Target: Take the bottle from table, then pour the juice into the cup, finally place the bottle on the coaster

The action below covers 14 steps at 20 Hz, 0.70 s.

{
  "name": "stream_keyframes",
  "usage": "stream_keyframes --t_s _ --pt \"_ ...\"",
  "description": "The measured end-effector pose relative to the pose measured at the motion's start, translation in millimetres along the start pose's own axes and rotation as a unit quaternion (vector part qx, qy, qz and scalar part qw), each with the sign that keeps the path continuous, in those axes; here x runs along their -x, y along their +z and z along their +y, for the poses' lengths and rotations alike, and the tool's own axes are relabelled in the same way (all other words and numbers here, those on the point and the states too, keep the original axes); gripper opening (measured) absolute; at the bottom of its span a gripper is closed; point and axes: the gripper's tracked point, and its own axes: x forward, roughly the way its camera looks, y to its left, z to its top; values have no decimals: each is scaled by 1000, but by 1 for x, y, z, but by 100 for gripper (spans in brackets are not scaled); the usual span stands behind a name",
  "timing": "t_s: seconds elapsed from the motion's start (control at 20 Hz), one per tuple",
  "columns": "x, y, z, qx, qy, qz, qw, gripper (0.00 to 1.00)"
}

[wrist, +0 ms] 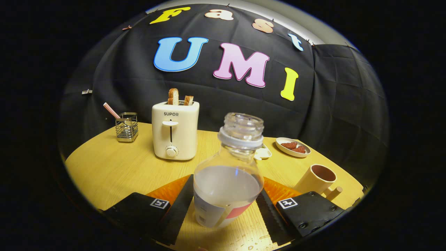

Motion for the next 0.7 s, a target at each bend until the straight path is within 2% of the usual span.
stream_keyframes --t_s 0.15,0.45,0.7 --pt "4 2 4 10 6 -8 1000 87" --pt "7 6 12 -4 42 -12 999 77" --pt "13 21 1 -43 48 -19 998 75"
